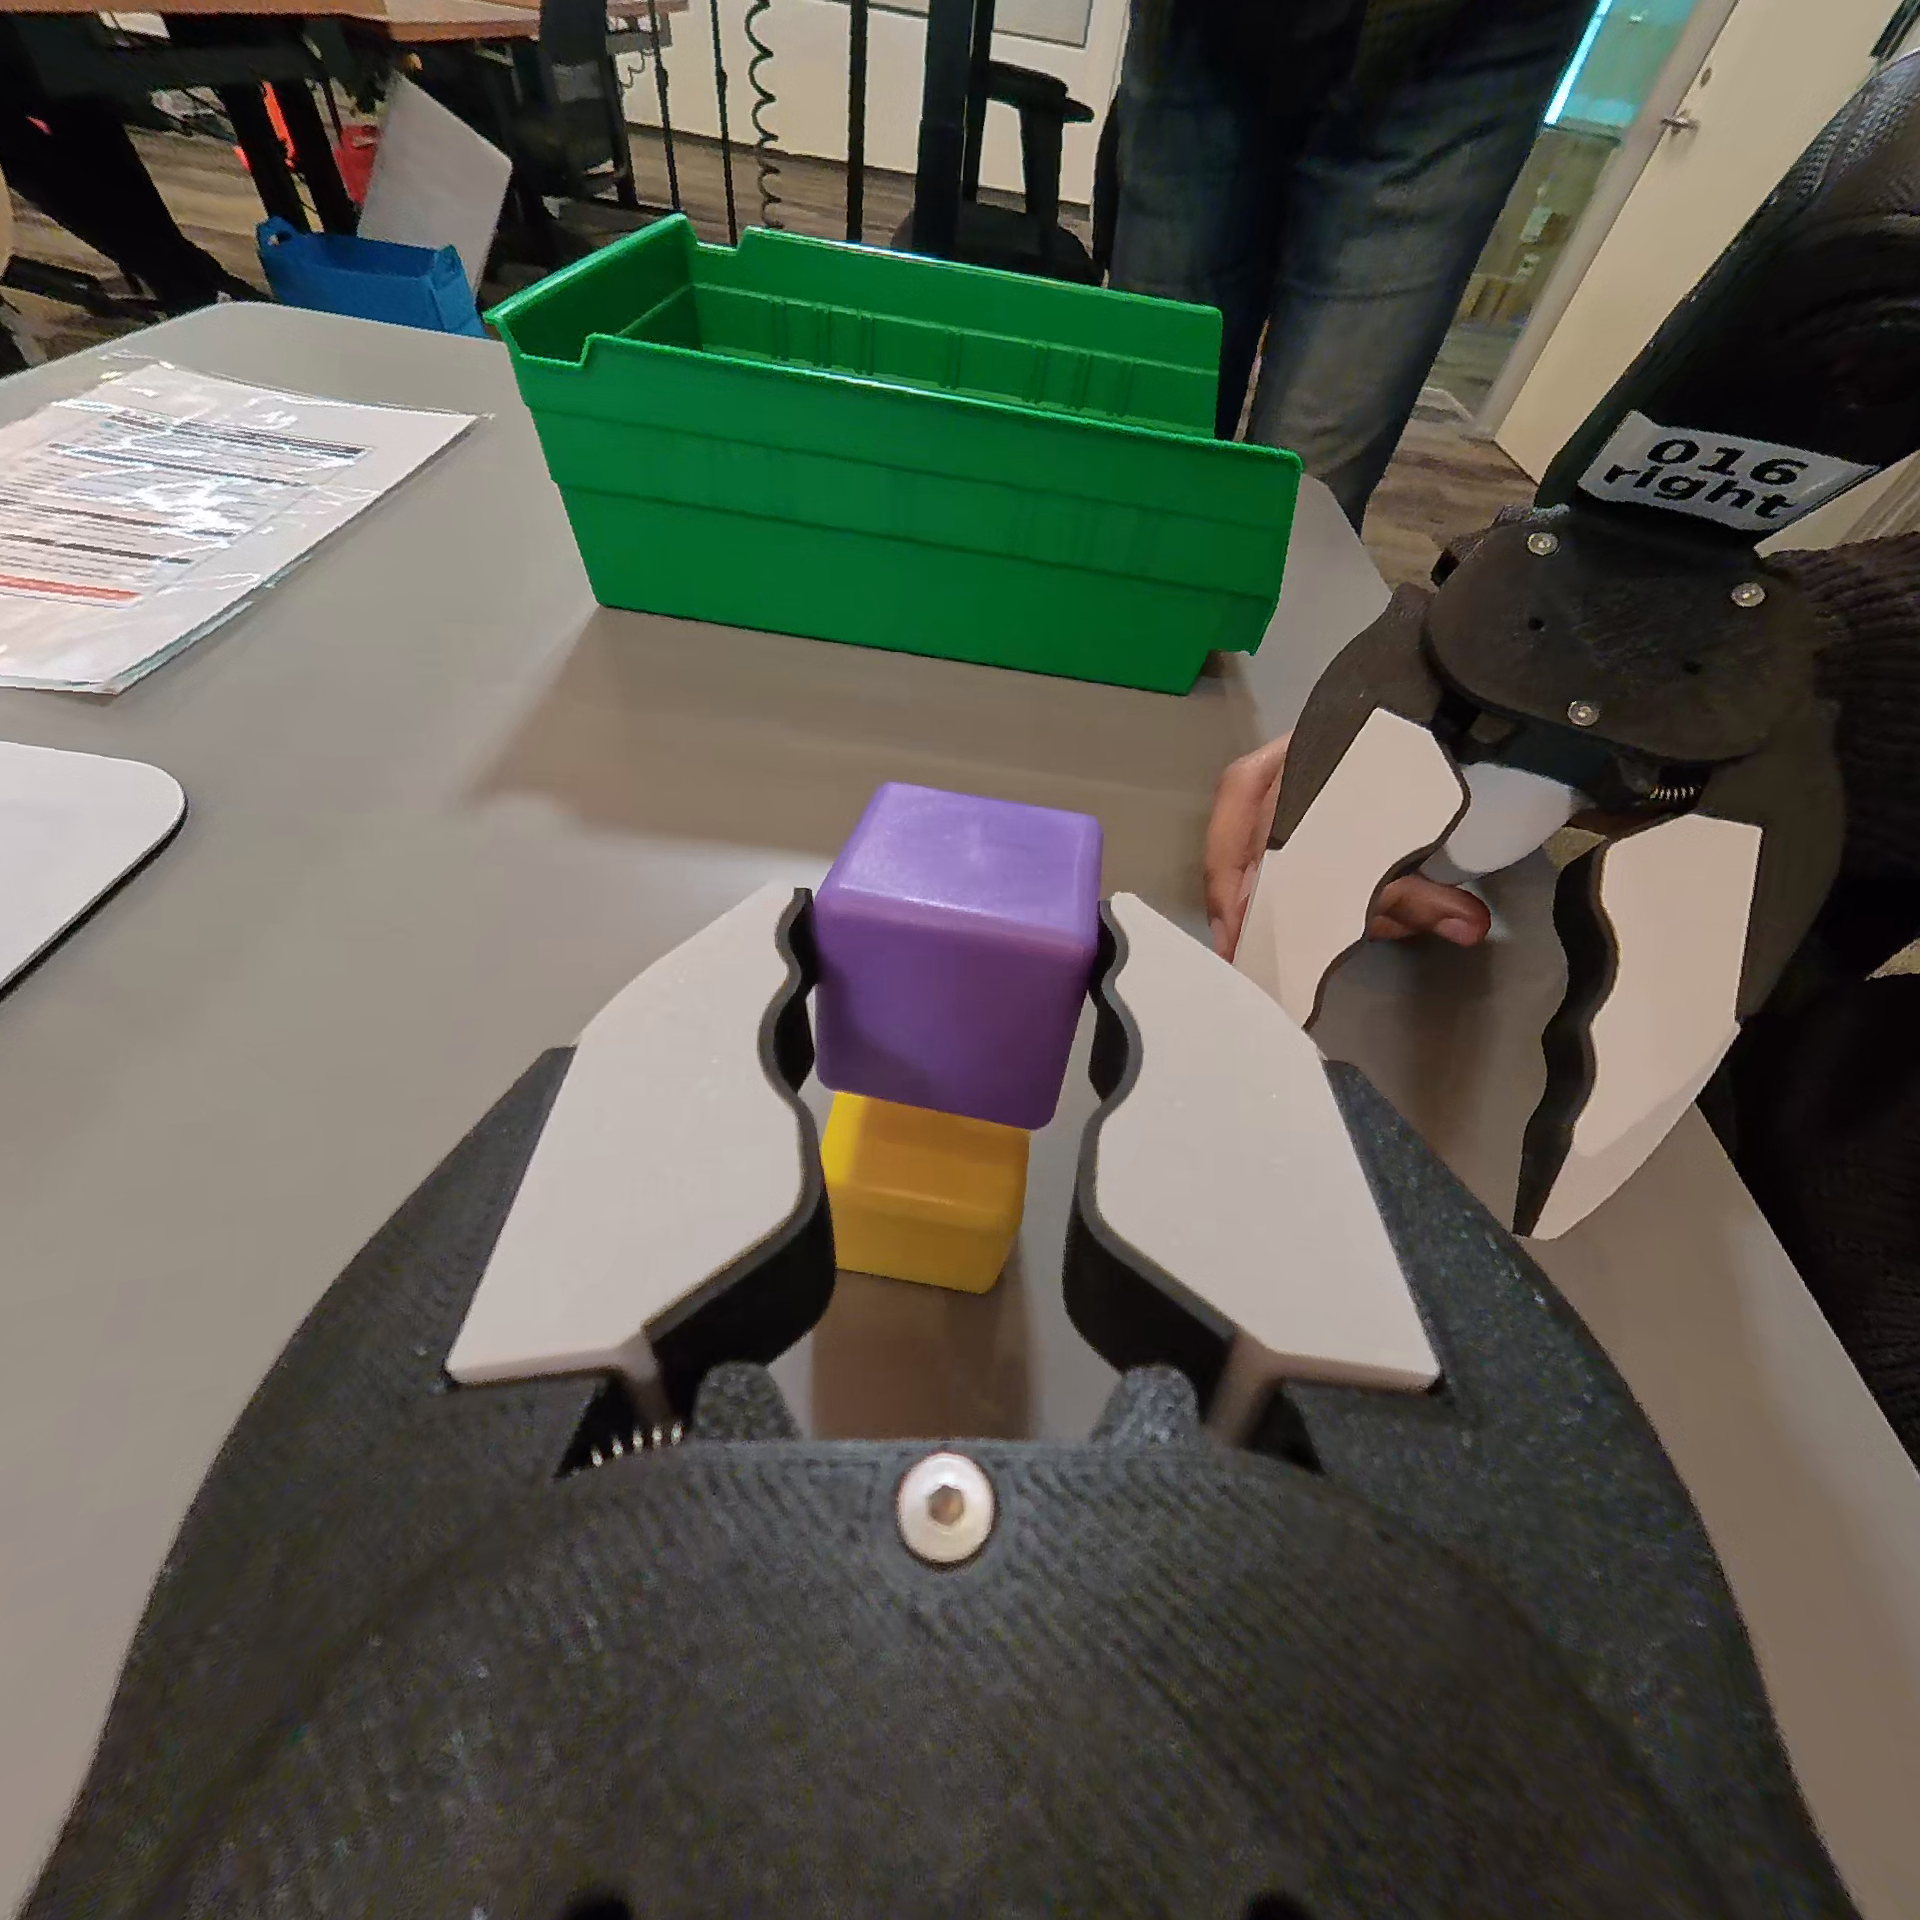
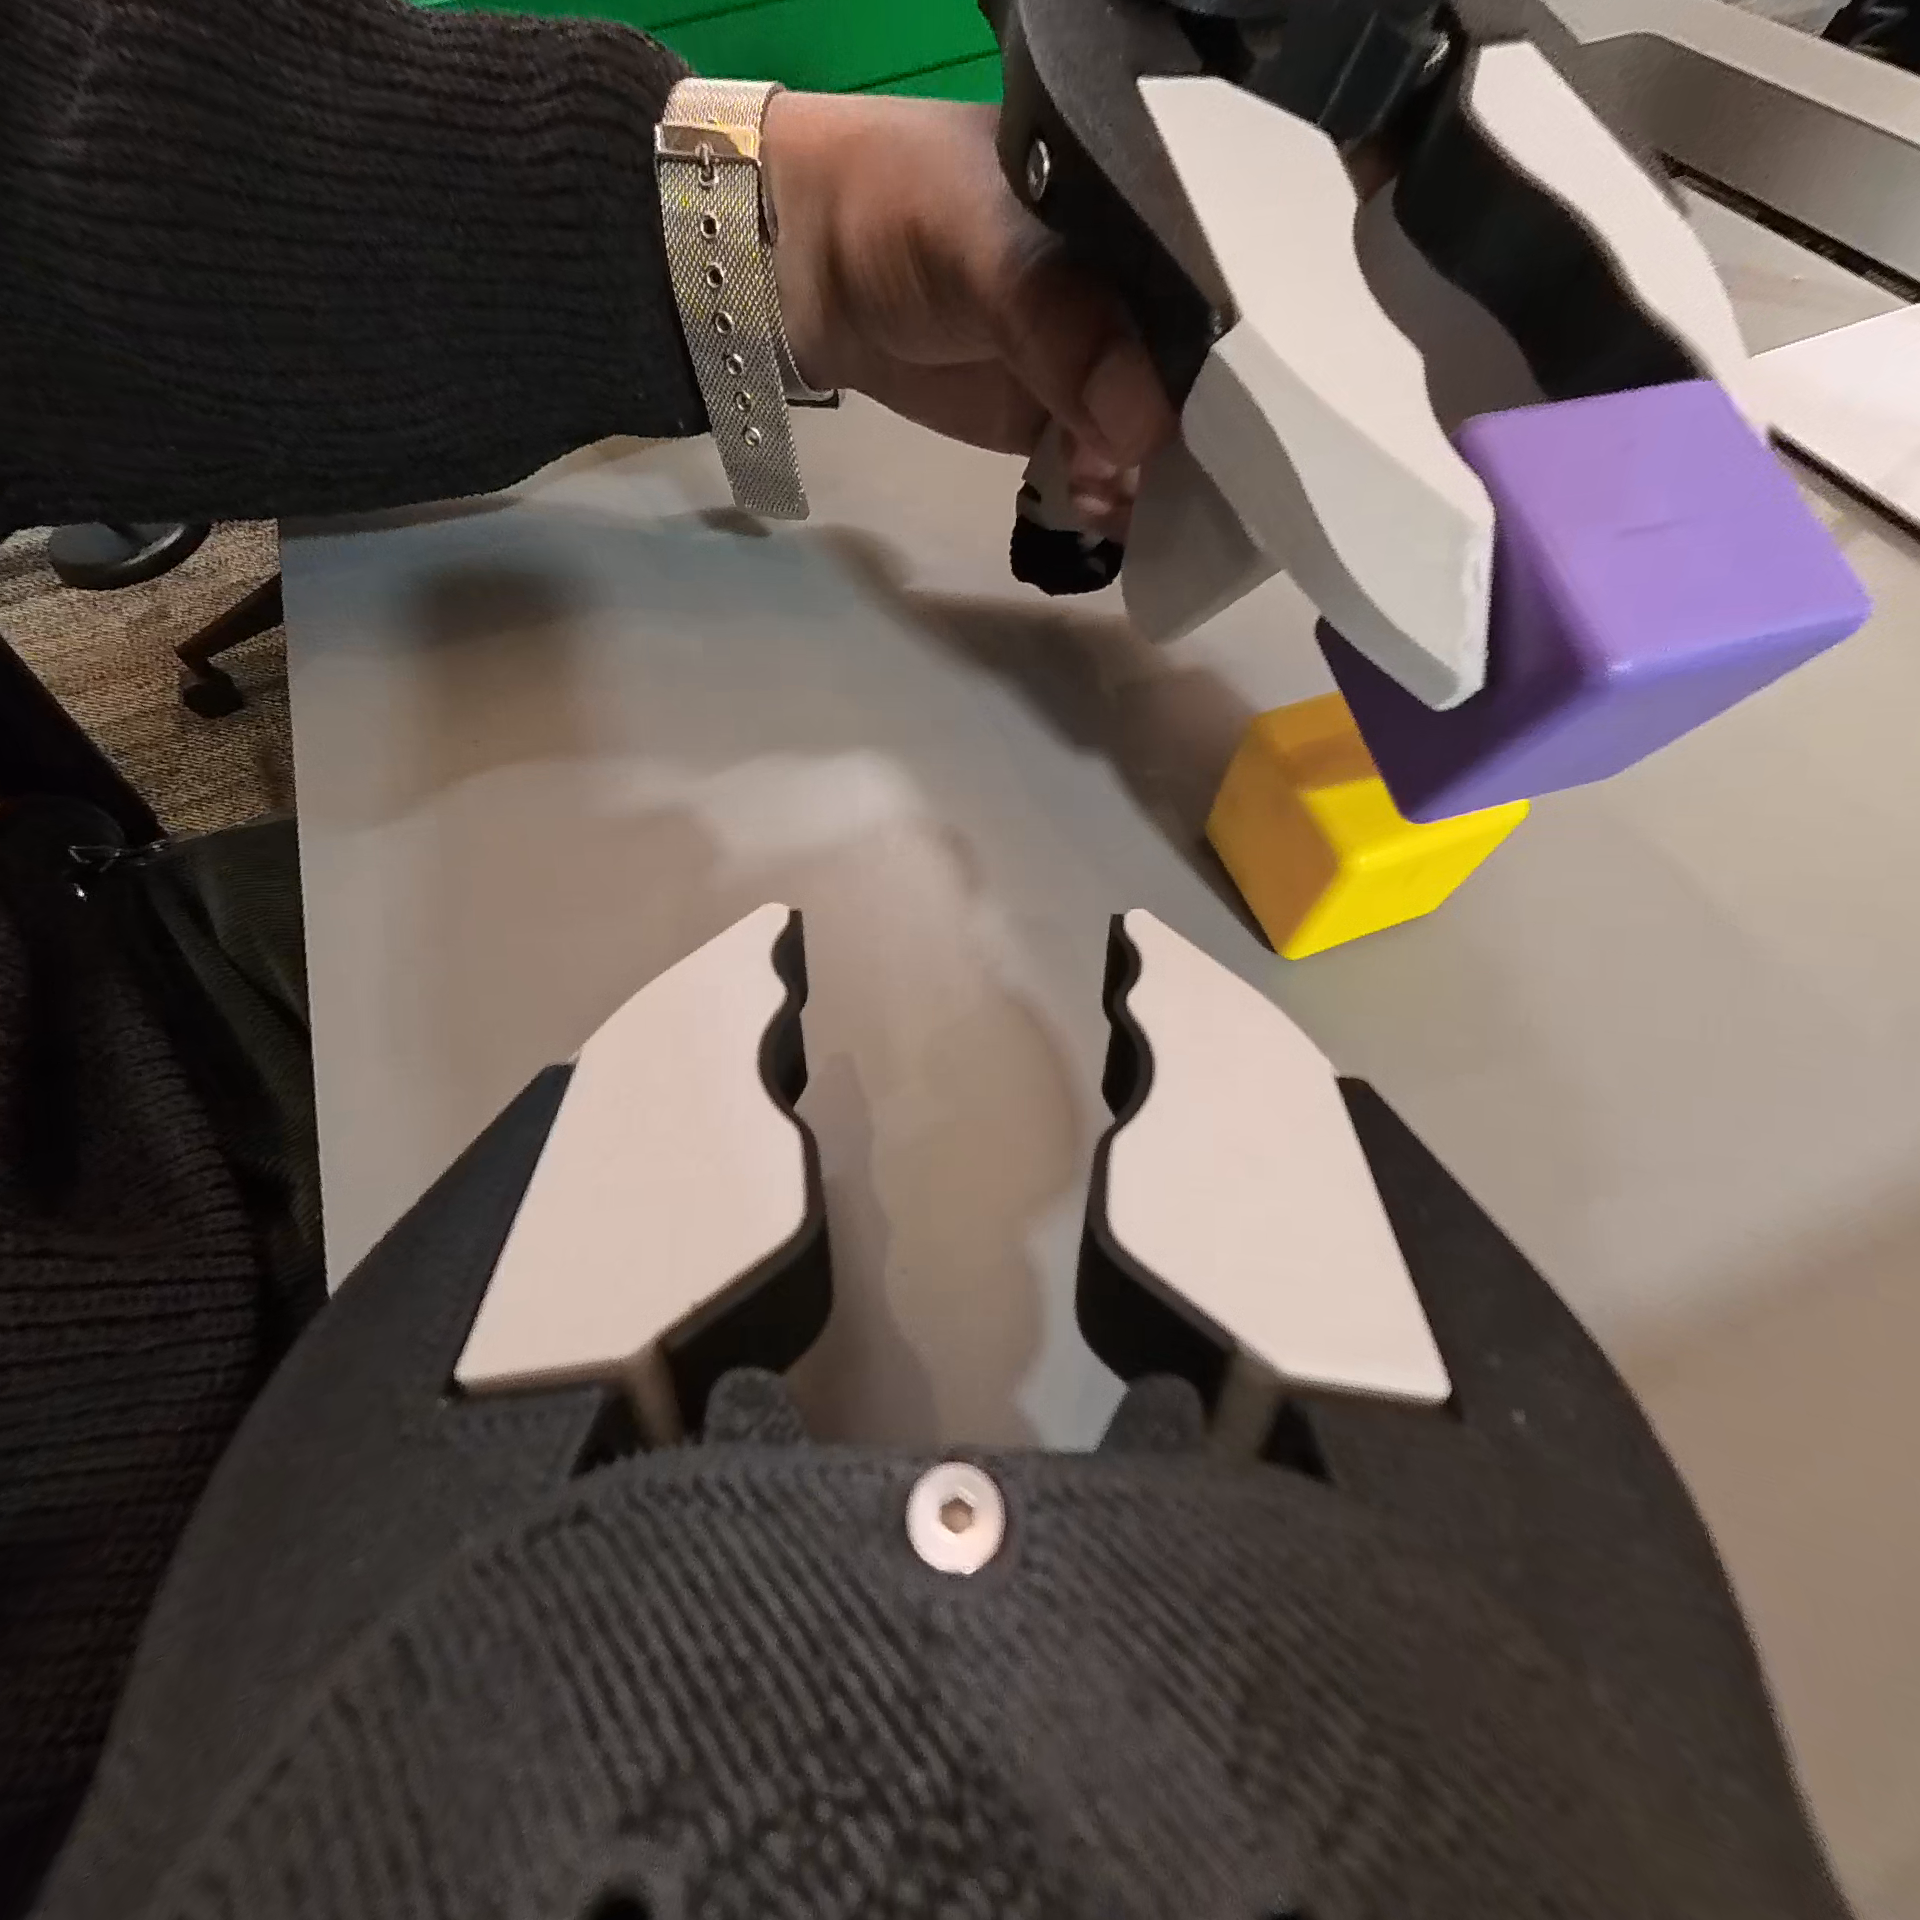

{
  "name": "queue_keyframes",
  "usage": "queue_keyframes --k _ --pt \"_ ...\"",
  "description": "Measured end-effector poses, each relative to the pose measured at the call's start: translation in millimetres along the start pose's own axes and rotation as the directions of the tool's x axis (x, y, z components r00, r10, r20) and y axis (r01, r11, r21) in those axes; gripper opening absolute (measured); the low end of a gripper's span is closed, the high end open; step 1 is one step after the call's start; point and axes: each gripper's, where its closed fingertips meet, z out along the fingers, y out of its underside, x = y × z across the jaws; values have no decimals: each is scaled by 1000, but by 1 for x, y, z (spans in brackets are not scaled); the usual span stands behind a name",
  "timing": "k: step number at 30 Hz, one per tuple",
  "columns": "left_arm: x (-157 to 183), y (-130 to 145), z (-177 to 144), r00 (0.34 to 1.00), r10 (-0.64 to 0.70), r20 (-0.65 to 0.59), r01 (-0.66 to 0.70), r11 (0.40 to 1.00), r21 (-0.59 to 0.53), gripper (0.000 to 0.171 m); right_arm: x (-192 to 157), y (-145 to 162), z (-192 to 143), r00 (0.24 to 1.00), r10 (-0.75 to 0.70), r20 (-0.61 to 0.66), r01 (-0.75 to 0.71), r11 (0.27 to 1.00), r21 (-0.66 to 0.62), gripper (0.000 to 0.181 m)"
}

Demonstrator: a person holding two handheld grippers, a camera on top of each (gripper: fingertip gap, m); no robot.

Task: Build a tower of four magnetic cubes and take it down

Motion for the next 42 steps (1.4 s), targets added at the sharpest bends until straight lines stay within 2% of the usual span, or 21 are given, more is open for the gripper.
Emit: queue_keyframes --k 17,42 --pt "-1 17 2 1000 -13 -7 13 999 -51 51 1 -1 1 1000 -2 -1 2 1000 2 56" --pt "-1 25 -4 1000 -18 9 19 995 -93 51 1 -1 2 1000 -7 -2 7 1000 0 56"
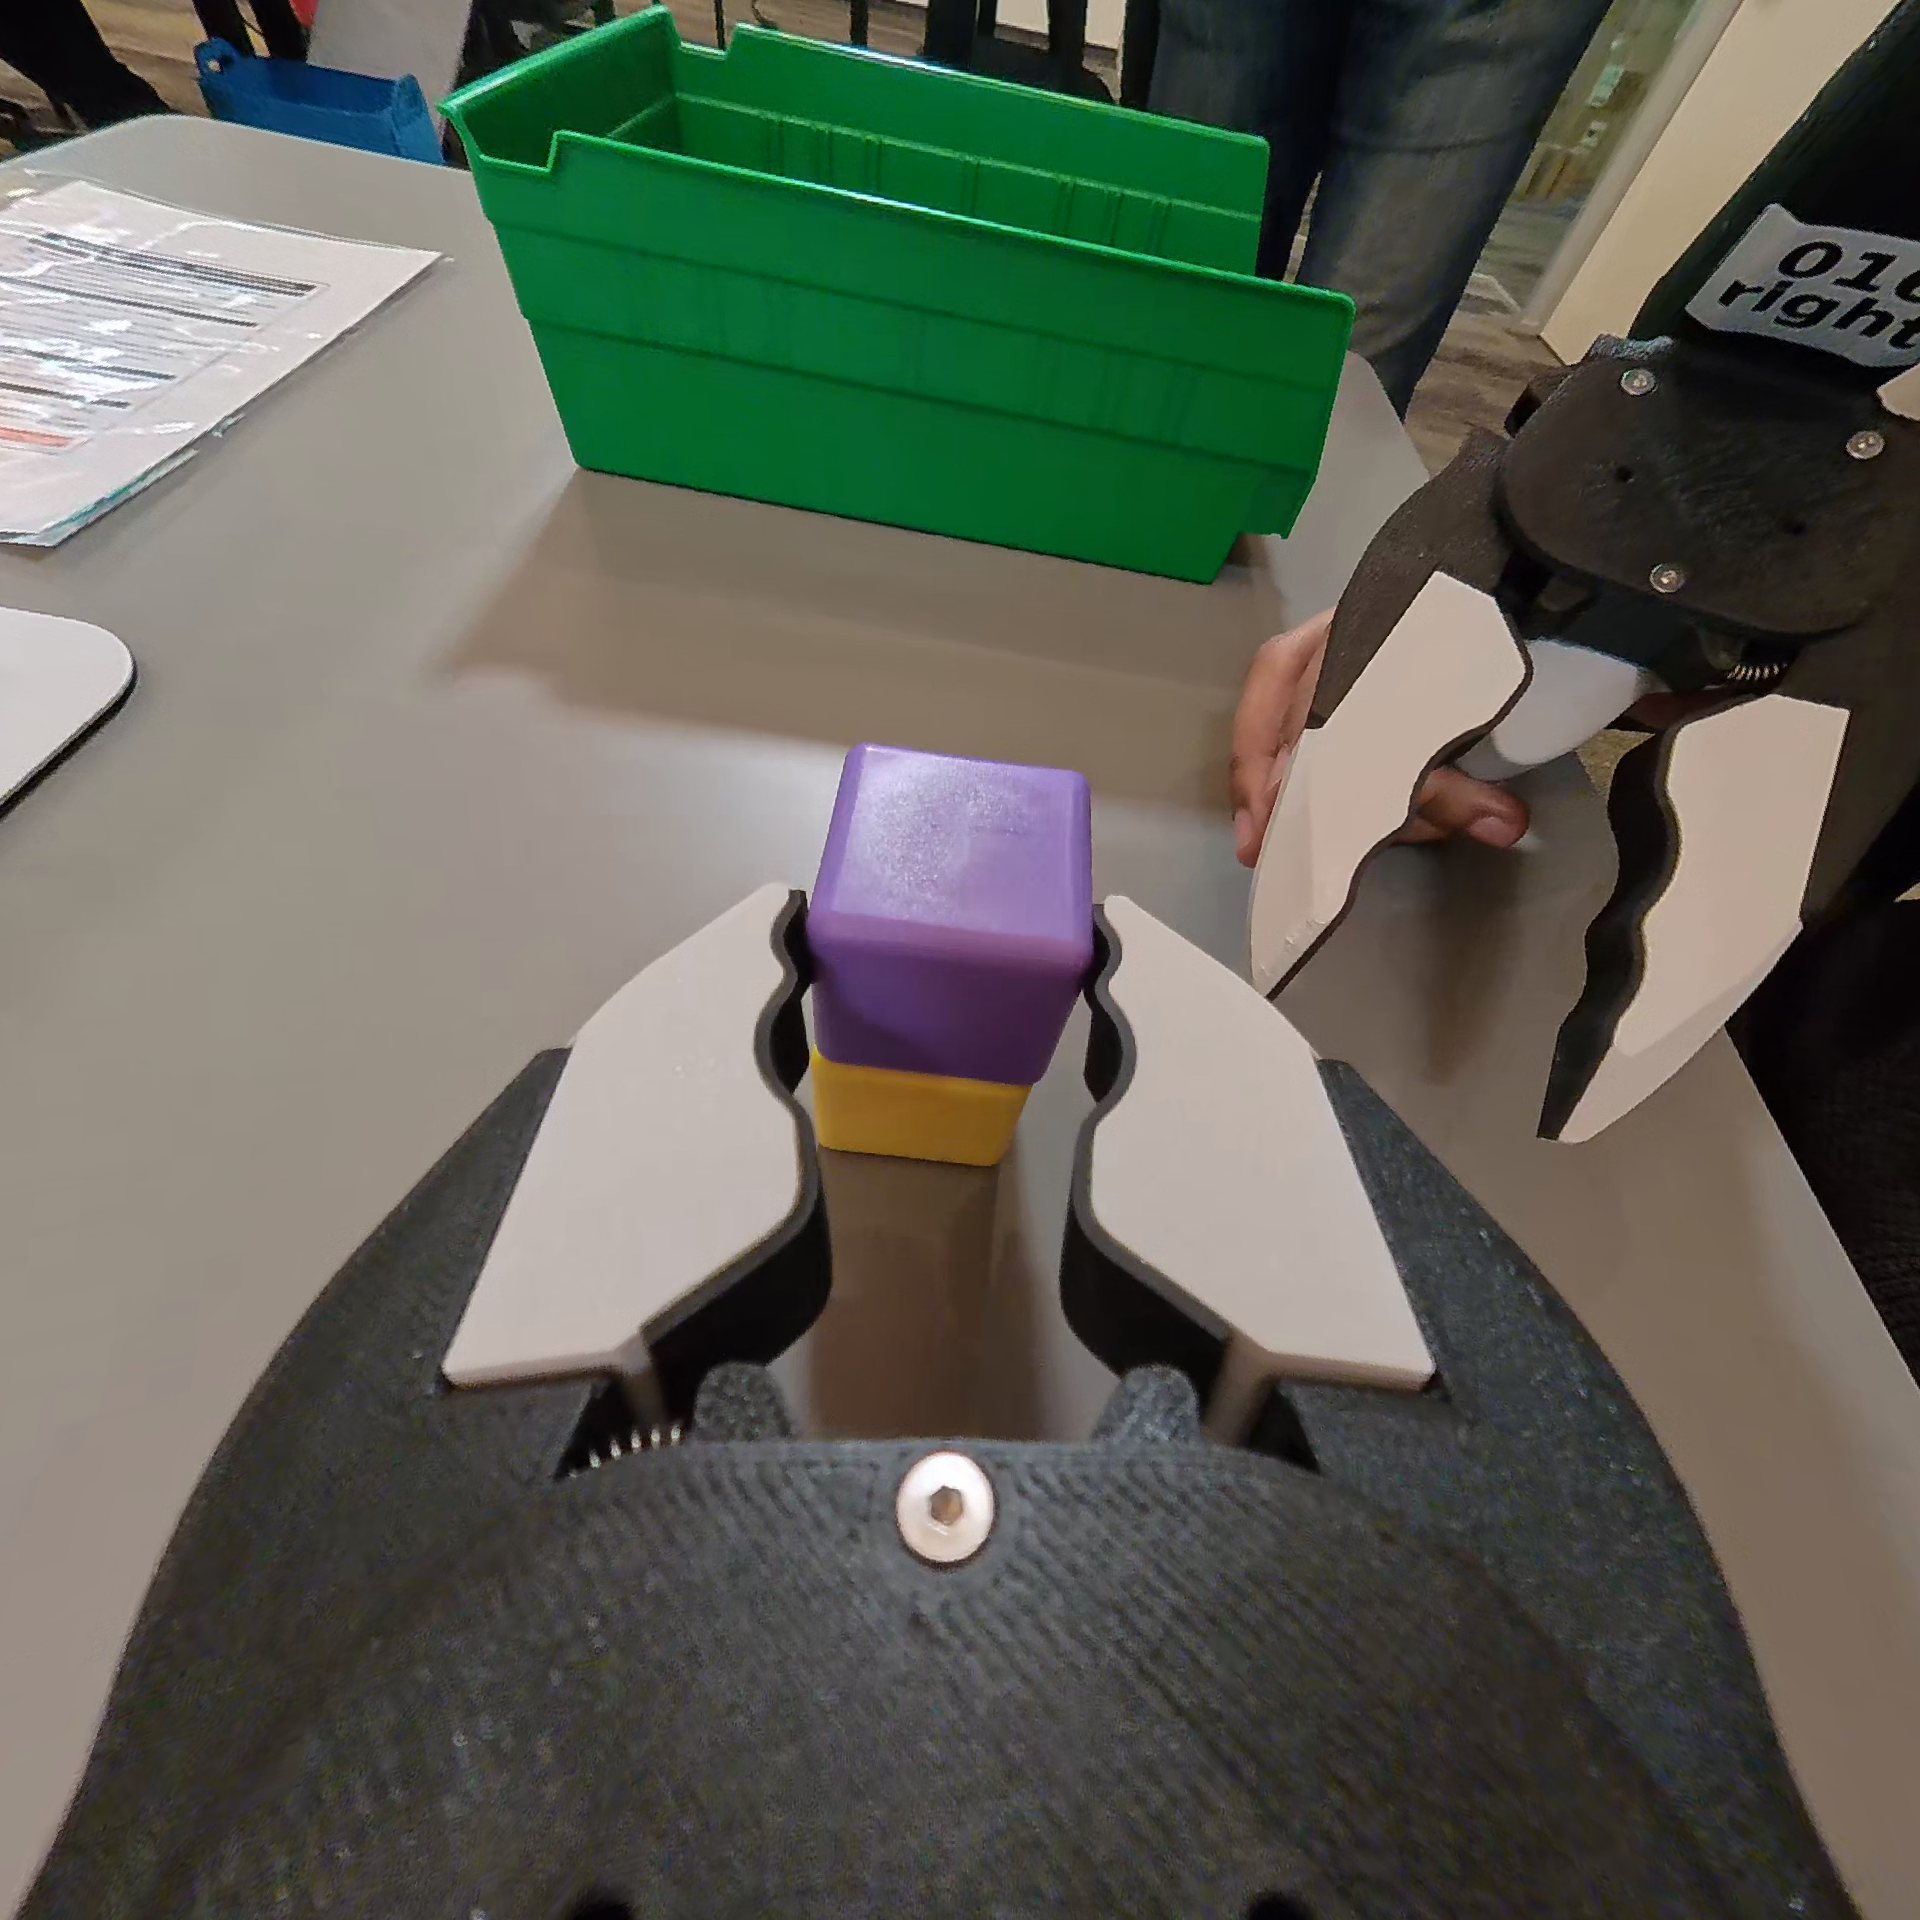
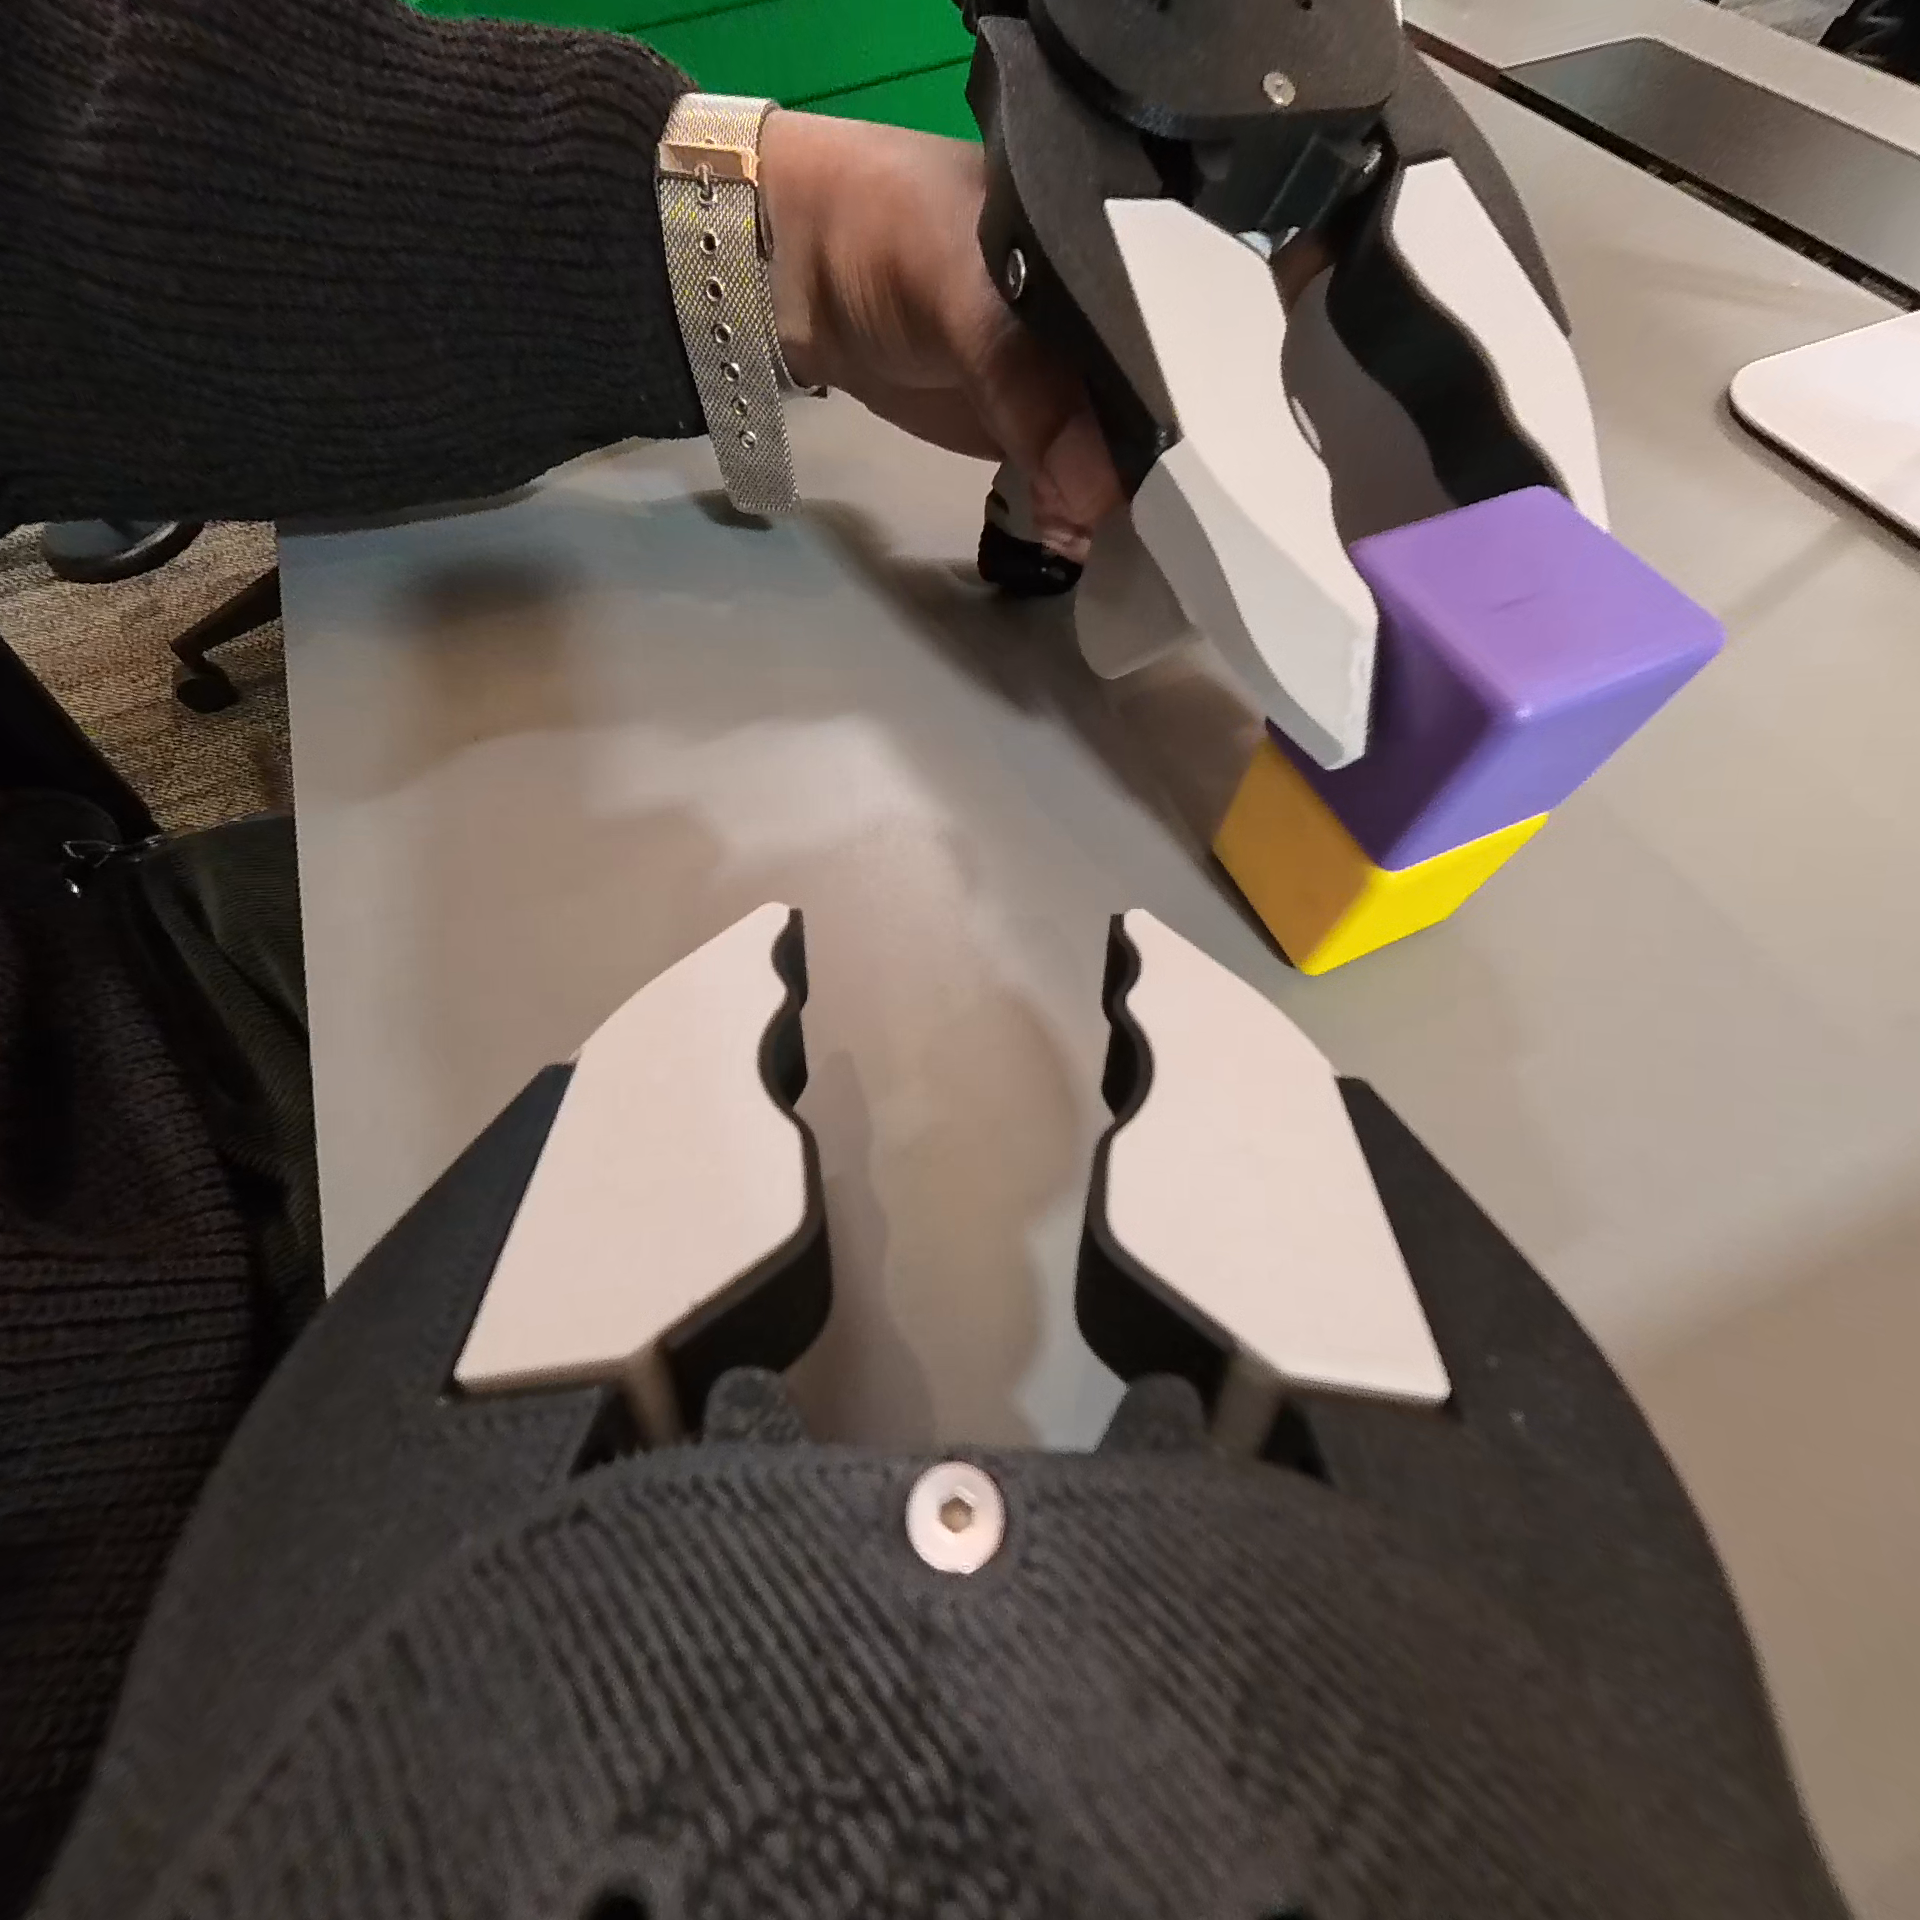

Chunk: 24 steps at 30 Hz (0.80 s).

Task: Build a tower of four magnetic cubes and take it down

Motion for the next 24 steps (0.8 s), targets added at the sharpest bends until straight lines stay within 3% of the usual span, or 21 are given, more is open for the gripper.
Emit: queue_keyframes --k 13,24 --pt "0 1 0 1000 1 9 -1 1000 -5 52 0 0 0 1000 -1 0 1 1000 0 56" --pt "-5 3 -2 999 0 44 1 1000 -19 66 1 0 -1 1000 16 6 -16 1000 7 57"
